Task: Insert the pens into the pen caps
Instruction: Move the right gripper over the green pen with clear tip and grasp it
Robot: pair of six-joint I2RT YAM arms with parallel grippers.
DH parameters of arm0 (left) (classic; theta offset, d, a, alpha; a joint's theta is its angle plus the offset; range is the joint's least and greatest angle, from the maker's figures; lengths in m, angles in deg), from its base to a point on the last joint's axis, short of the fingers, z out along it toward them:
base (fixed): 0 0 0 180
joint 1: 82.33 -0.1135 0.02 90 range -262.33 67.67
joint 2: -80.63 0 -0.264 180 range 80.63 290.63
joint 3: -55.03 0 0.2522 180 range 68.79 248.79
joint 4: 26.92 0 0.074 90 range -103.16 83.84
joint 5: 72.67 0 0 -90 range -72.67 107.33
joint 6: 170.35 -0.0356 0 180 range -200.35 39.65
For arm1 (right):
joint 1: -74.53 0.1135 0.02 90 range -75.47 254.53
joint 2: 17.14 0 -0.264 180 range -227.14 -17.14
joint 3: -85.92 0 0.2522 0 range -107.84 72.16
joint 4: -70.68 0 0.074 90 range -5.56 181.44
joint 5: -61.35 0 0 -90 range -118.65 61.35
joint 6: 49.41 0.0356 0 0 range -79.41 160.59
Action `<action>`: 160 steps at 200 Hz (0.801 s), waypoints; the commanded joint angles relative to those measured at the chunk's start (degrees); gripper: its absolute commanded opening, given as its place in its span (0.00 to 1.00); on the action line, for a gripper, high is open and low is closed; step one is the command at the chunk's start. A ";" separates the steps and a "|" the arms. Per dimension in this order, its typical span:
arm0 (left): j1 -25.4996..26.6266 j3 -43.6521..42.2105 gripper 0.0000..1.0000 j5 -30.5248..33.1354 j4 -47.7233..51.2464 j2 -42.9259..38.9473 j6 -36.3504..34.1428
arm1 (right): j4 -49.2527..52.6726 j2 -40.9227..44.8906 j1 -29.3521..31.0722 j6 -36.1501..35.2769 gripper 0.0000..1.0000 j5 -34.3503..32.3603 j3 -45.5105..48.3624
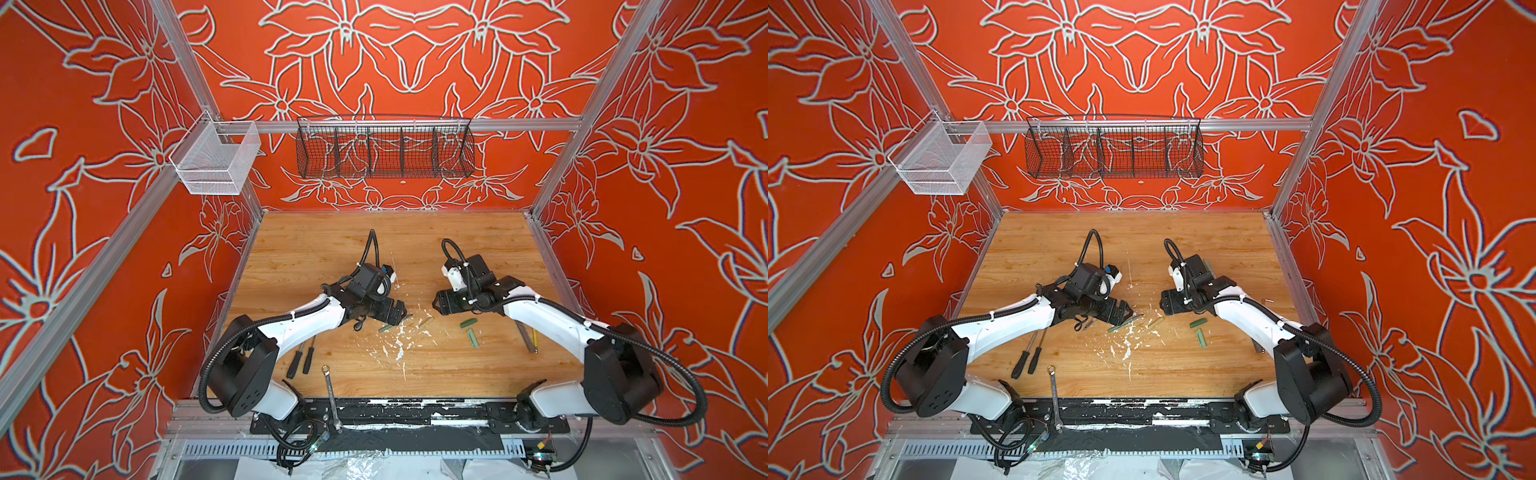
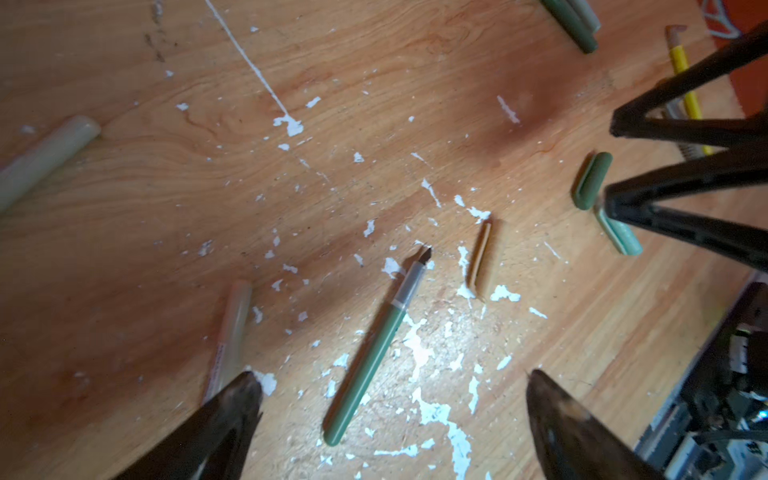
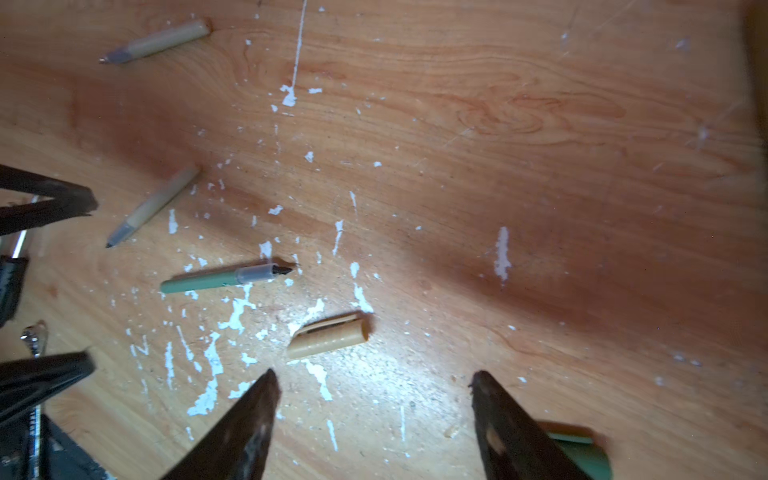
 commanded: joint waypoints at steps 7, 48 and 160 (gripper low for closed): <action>0.20 -0.88 0.99 6.72 3.18 -4.34 1.95 | -1.02 -4.26 2.61 2.16 0.73 4.23 -2.82; -1.53 -2.04 0.97 20.18 11.22 -10.53 9.95 | -2.54 -11.78 9.14 4.98 0.72 6.38 -6.98; -12.92 -6.40 0.97 18.61 16.90 -31.74 12.76 | -2.92 -26.93 16.37 15.47 0.73 7.22 -16.79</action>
